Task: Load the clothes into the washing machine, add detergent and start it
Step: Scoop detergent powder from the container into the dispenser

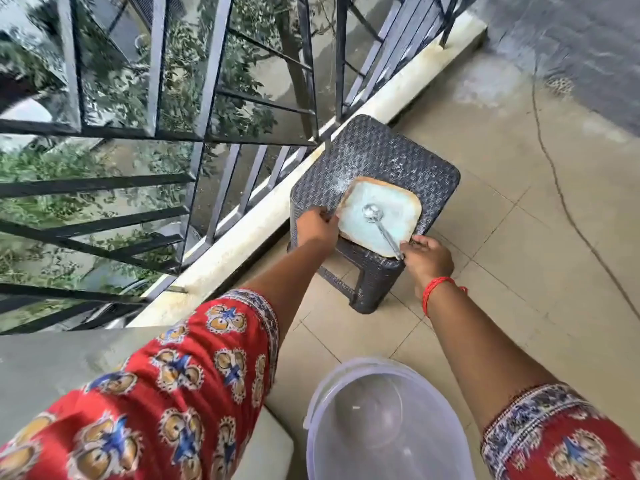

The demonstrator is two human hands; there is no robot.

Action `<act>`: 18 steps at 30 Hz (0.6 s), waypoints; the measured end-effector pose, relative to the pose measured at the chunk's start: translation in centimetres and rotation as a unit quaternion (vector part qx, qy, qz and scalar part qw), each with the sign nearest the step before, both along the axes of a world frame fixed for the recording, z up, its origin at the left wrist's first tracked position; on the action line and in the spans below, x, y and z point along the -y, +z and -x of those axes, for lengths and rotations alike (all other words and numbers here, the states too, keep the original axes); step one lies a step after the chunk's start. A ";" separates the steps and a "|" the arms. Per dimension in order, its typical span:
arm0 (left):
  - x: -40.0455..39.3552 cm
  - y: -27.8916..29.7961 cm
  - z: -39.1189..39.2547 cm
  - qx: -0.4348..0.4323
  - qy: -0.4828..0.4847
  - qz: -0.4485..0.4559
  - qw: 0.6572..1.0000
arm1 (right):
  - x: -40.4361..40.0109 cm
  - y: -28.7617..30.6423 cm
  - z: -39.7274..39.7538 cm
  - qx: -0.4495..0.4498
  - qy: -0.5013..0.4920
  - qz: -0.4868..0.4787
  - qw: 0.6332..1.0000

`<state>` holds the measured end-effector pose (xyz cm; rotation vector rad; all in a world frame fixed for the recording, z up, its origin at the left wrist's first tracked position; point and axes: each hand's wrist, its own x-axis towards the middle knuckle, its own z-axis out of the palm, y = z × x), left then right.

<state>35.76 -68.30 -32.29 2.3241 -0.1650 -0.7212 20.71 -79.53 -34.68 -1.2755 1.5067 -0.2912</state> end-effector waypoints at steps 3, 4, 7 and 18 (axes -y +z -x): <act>0.7 -0.8 -0.3 0.003 -0.011 0.006 1.000 | 0.1 0.3 -0.6 -0.027 -0.008 0.025 0.999; 0.7 -1.0 -0.3 0.006 -0.015 0.006 1.000 | 0.1 0.3 -0.6 -0.030 -0.011 0.028 0.999; 0.5 -1.1 -0.1 -0.011 0.007 0.013 1.000 | 0.1 0.2 -0.6 -0.047 -0.010 0.040 0.998; -4.4 2.8 1.6 -0.068 0.128 0.050 0.988 | -4.1 5.5 -0.2 0.007 -0.006 0.033 0.999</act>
